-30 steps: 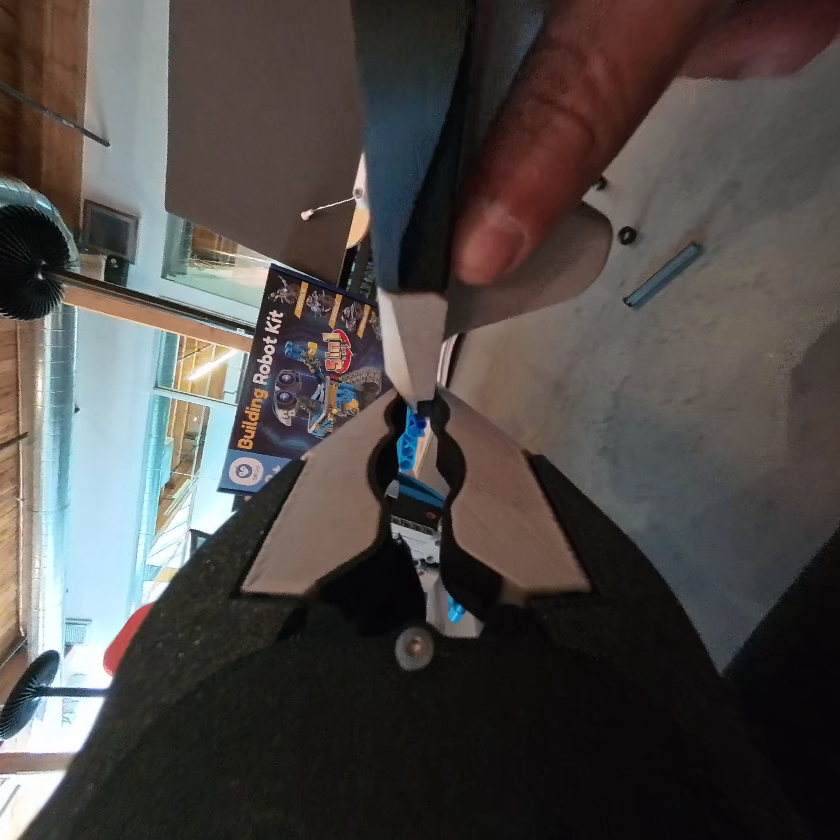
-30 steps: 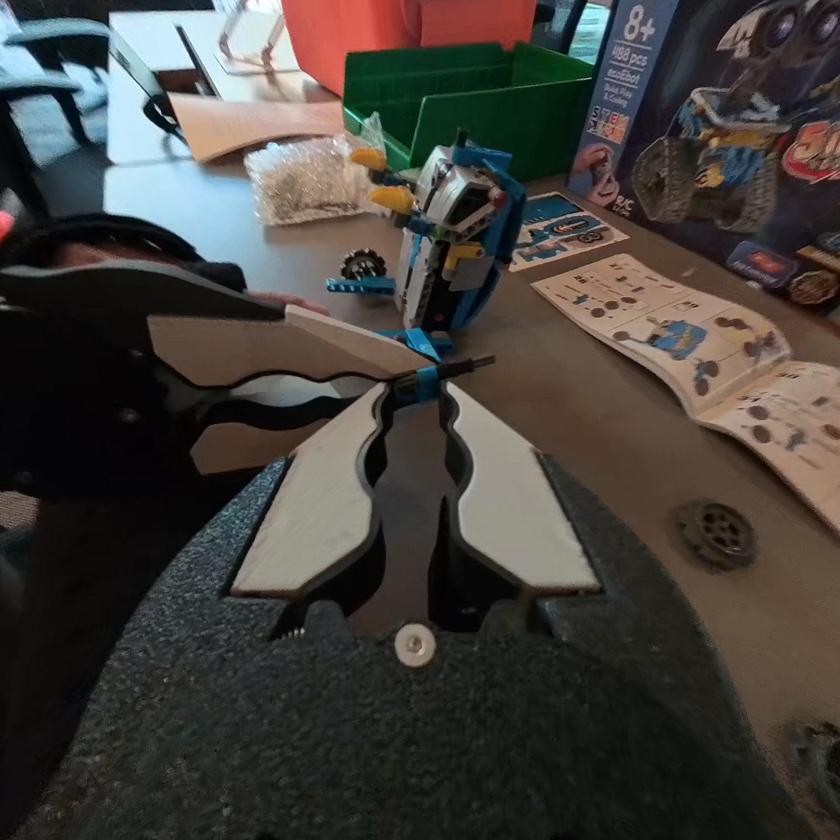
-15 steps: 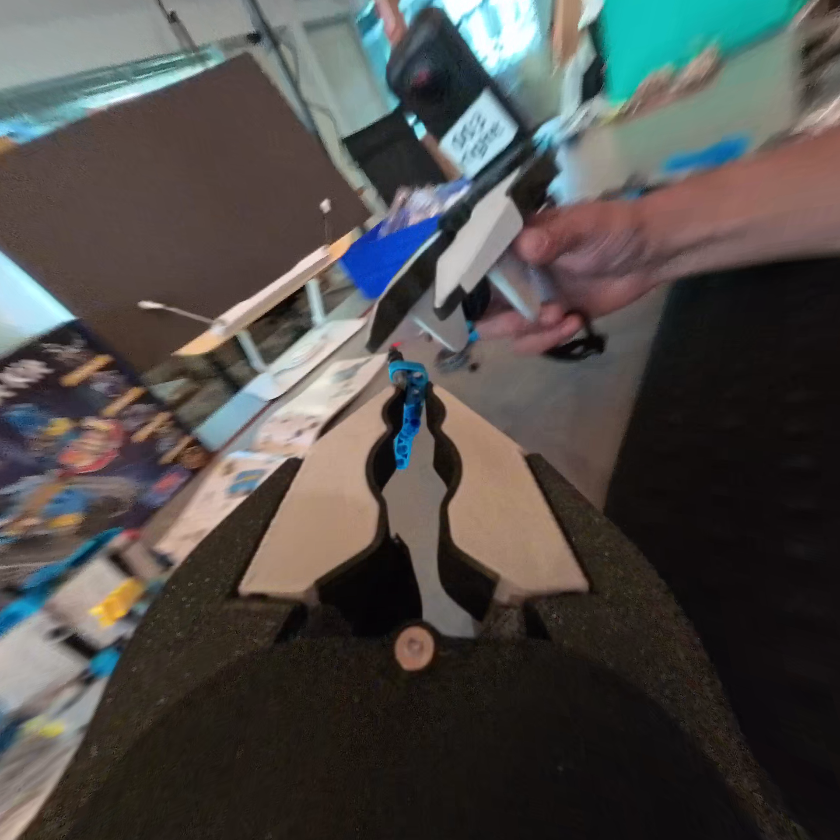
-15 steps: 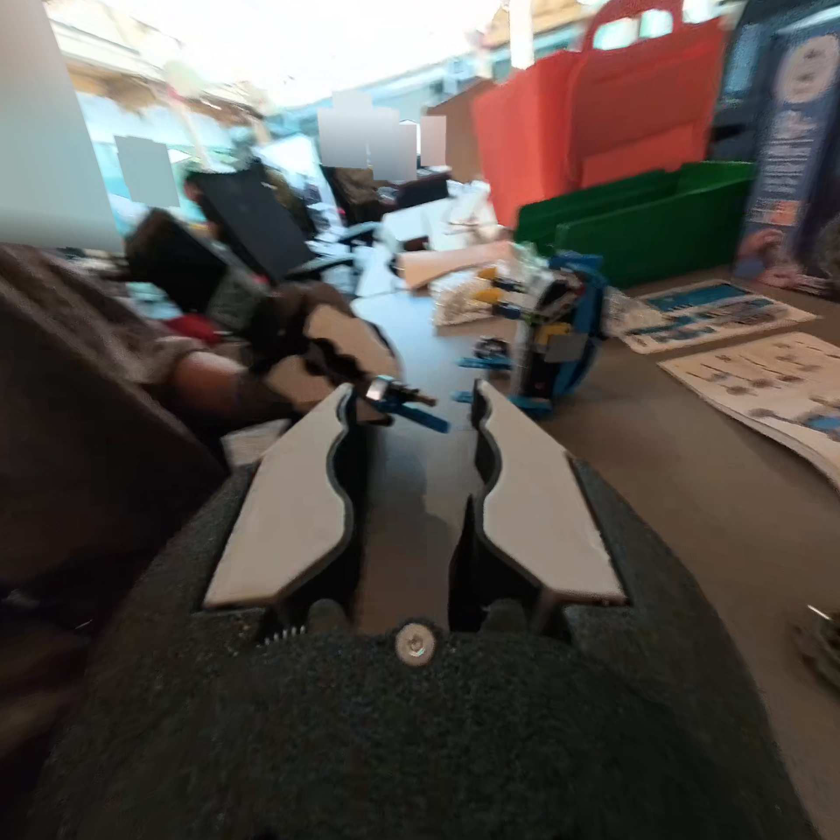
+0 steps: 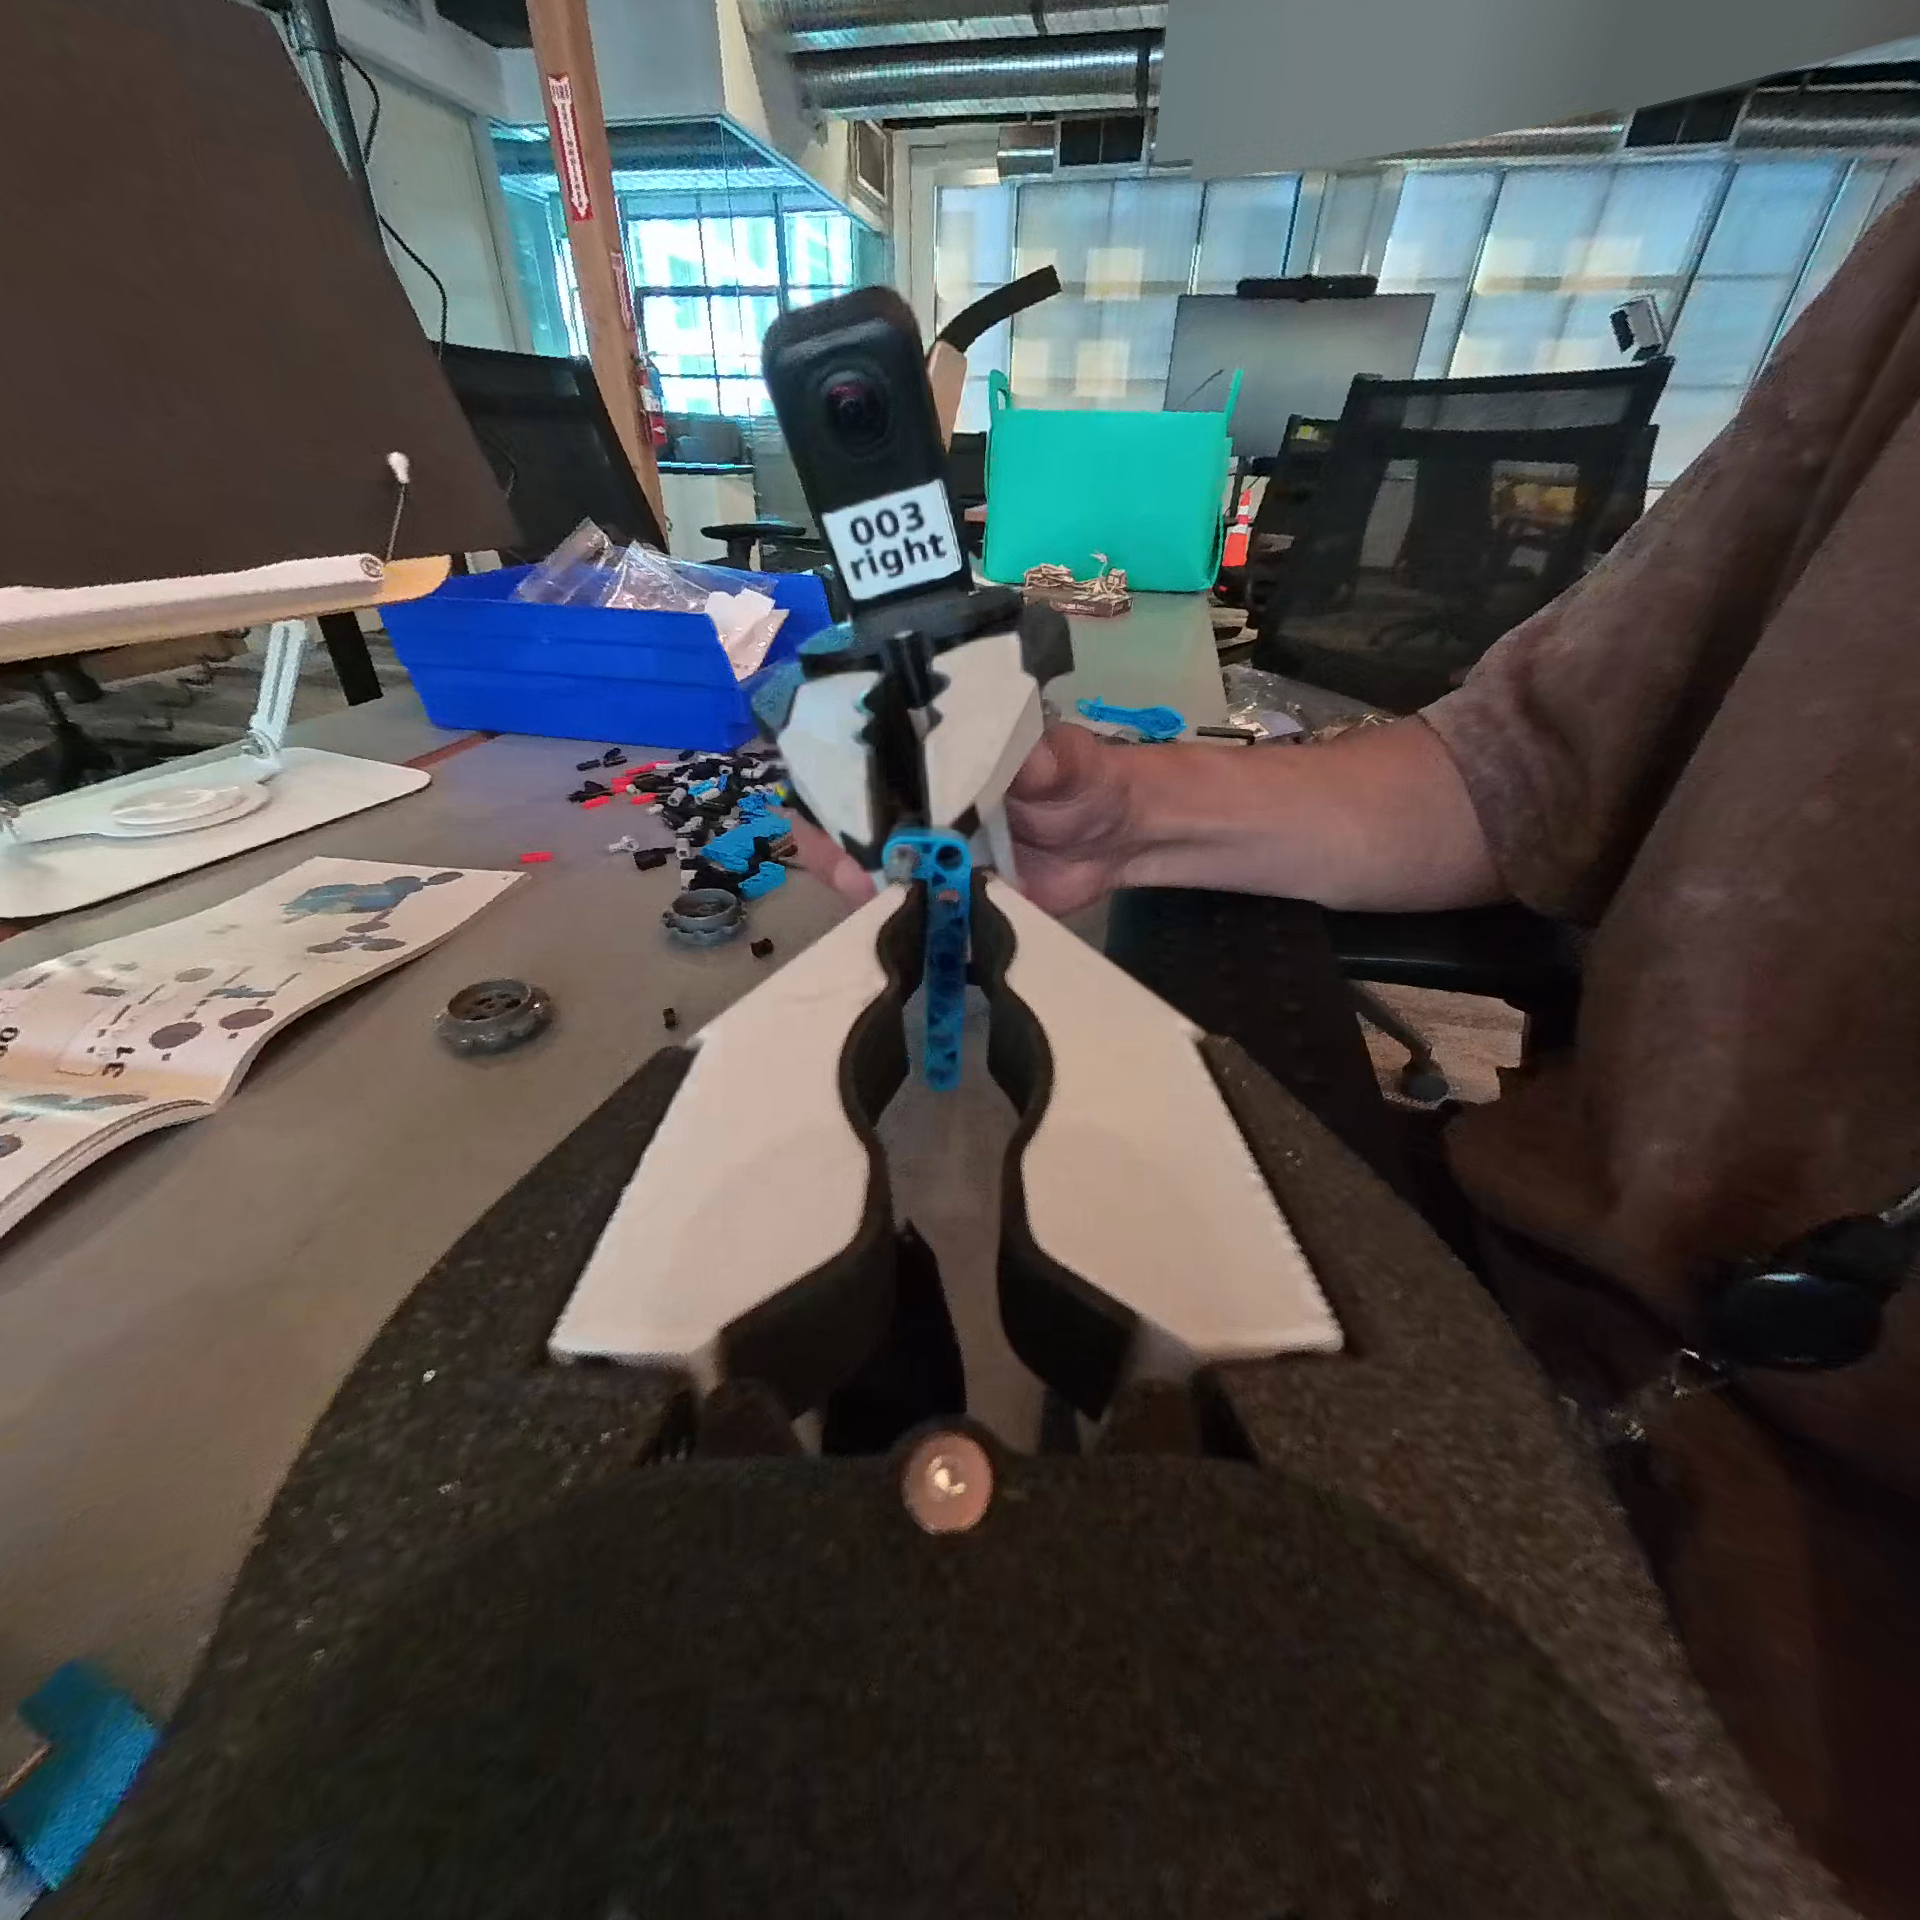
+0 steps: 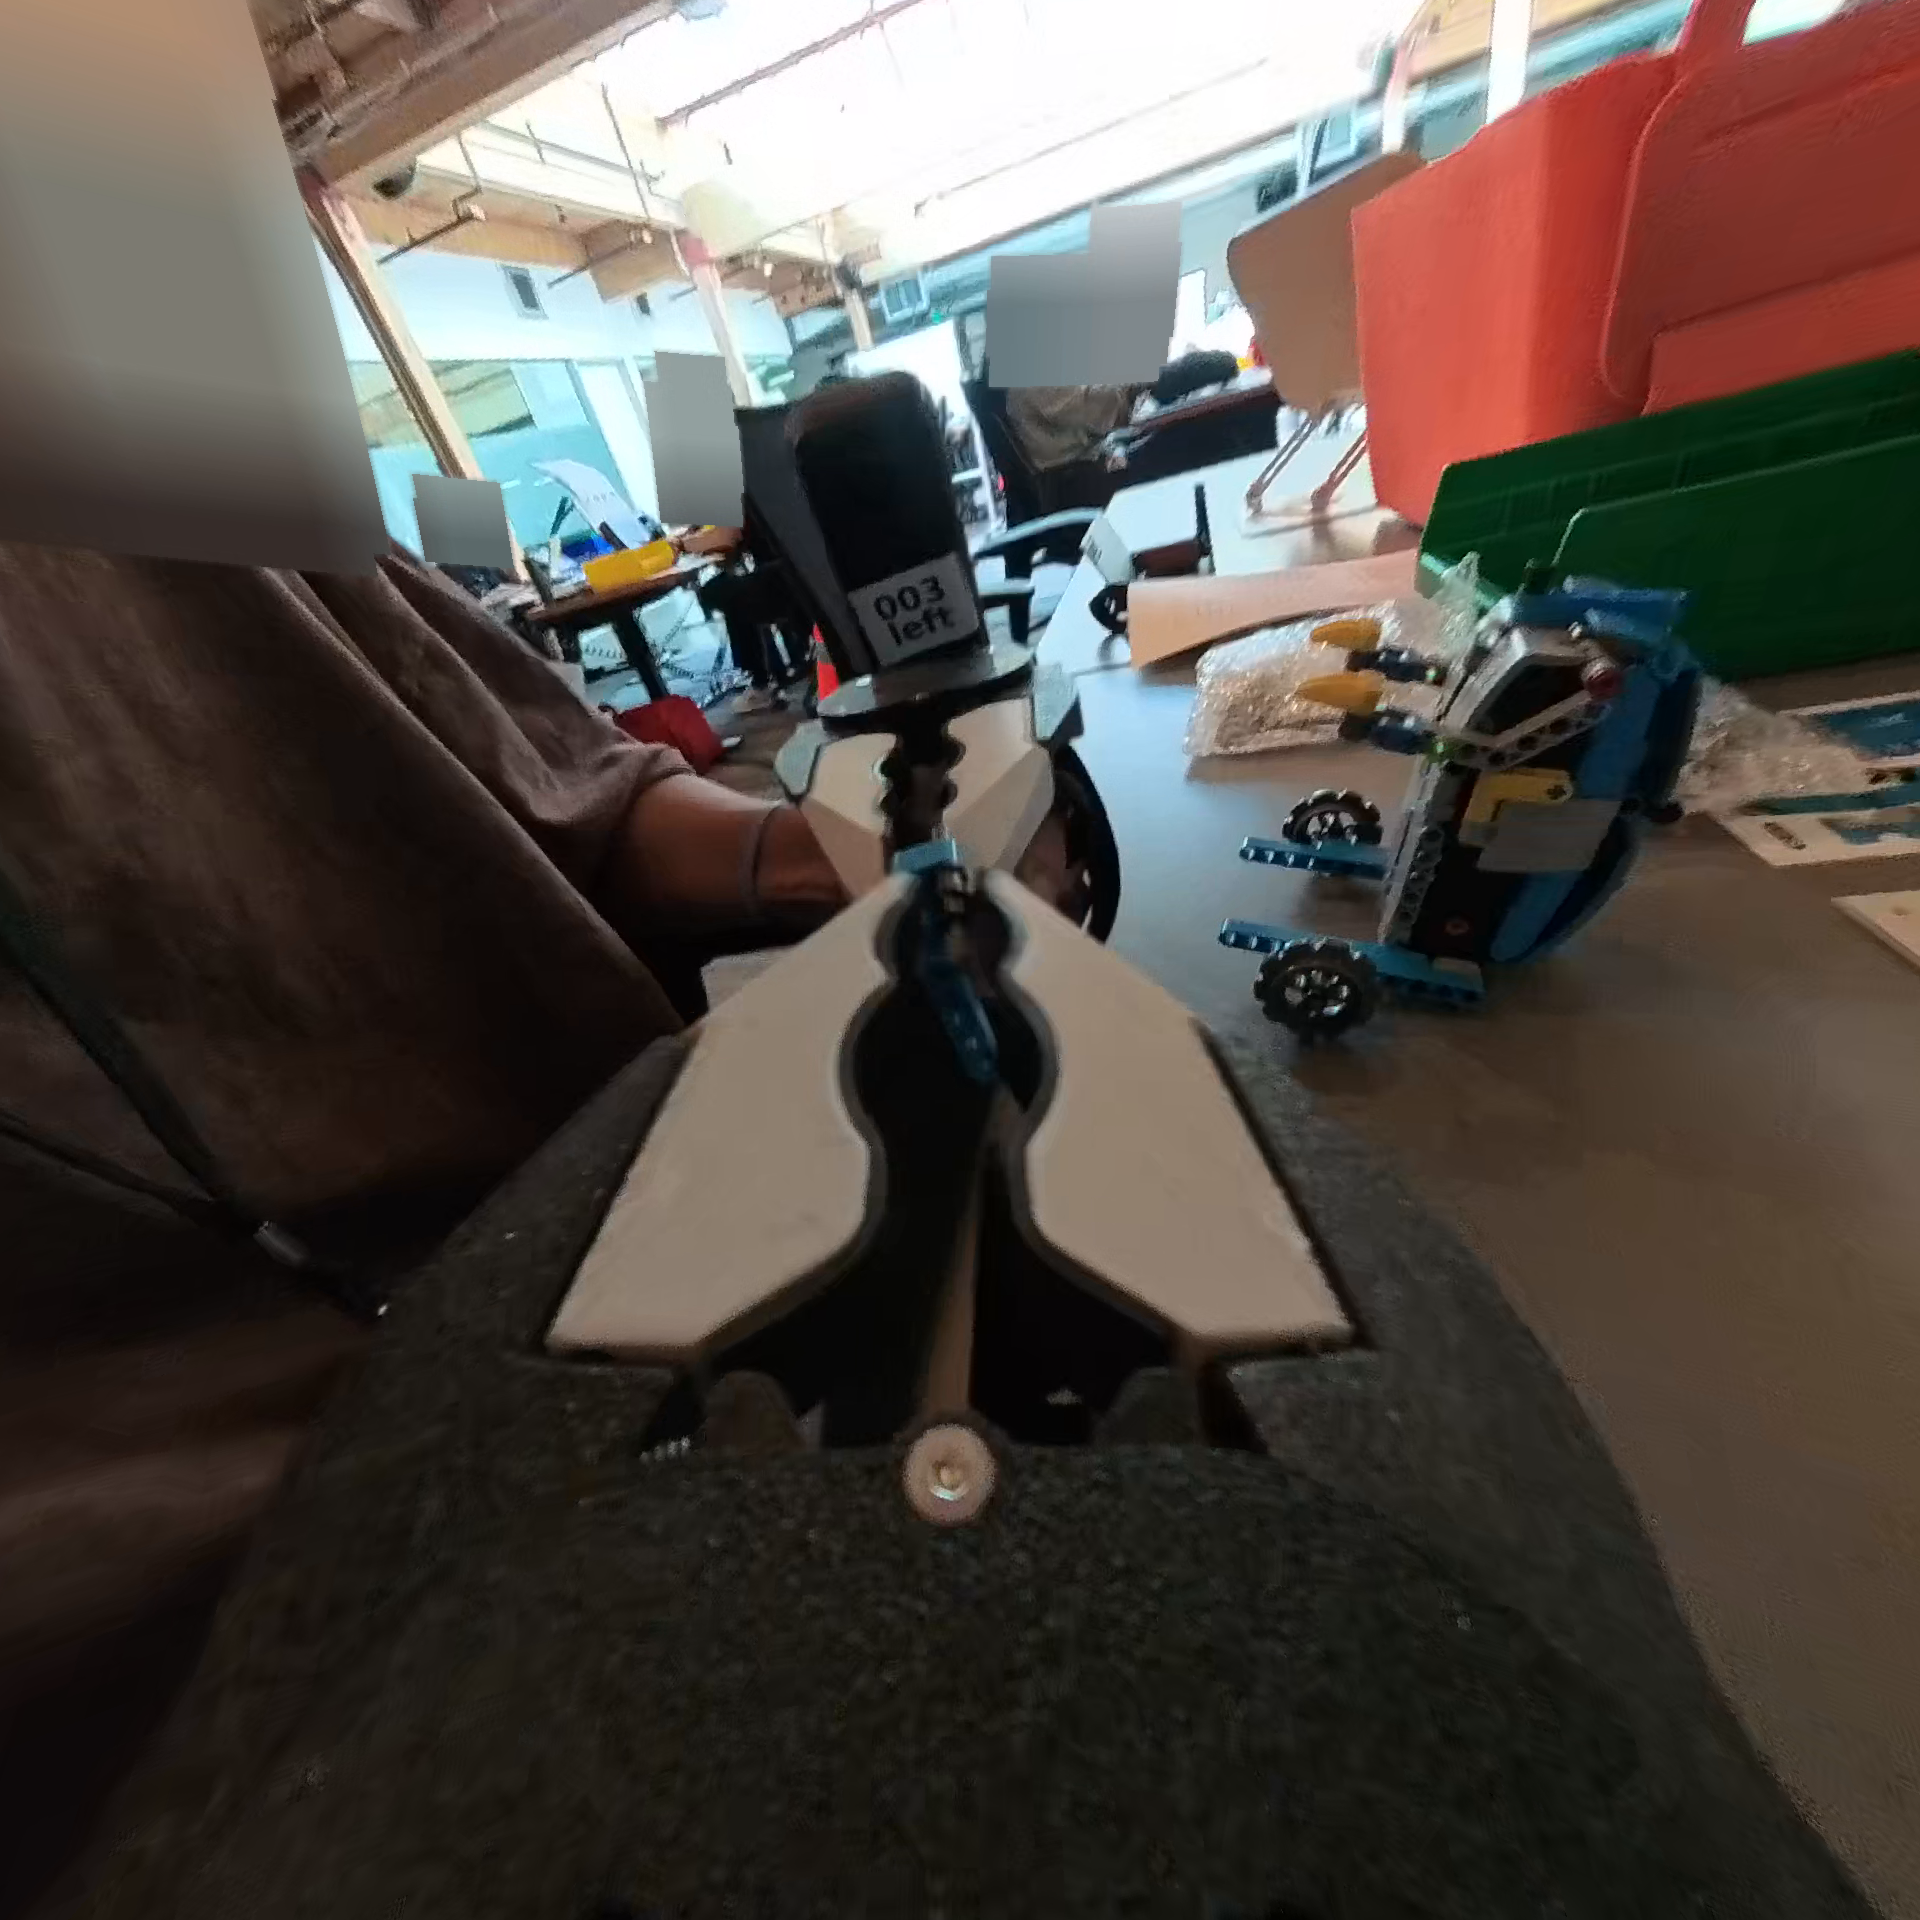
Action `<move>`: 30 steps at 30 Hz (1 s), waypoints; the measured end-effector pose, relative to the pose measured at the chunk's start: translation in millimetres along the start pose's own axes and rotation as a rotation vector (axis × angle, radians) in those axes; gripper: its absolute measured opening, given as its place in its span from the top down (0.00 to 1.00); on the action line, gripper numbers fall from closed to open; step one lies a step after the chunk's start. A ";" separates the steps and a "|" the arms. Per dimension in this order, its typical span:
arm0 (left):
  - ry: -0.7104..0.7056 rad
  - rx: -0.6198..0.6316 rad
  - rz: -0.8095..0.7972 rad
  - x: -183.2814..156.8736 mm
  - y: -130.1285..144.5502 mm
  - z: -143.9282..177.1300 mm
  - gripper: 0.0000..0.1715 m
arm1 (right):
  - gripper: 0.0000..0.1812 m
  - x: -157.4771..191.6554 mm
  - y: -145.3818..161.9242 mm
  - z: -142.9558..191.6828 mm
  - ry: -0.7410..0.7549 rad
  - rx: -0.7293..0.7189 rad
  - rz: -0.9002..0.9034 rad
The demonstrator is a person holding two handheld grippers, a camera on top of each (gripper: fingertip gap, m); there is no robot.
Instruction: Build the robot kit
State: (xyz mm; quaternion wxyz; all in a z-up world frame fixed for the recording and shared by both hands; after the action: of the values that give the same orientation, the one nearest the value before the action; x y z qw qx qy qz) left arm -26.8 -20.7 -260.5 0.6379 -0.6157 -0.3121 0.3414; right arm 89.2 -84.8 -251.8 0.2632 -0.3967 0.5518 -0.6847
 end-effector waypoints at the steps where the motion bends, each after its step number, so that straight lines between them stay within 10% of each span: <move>1: 0.004 -0.003 0.005 0.4 0.0 0.3 0.96 | 0.97 -0.4 1.8 -0.8 0.002 0.016 0.002; 30: -0.014 -0.016 0.068 6.7 0.3 4.2 0.98 | 0.97 0.5 4.5 4.9 0.021 0.086 -0.003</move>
State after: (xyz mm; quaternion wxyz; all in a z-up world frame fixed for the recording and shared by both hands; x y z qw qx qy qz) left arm -26.4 -12.8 -260.7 0.6189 -0.6287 -0.2981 0.3645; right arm 92.7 -89.0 -255.7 0.2730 -0.3785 0.5238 -0.7126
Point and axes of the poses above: each gripper's, where its closed fingertips meet, z back along the fingers, y out of its underside, x = y × z across the jaws, the point moved 7 cm from there along z, back along the fingers, and after that the axes turned 4 degrees about x, right-handed, at the moved point
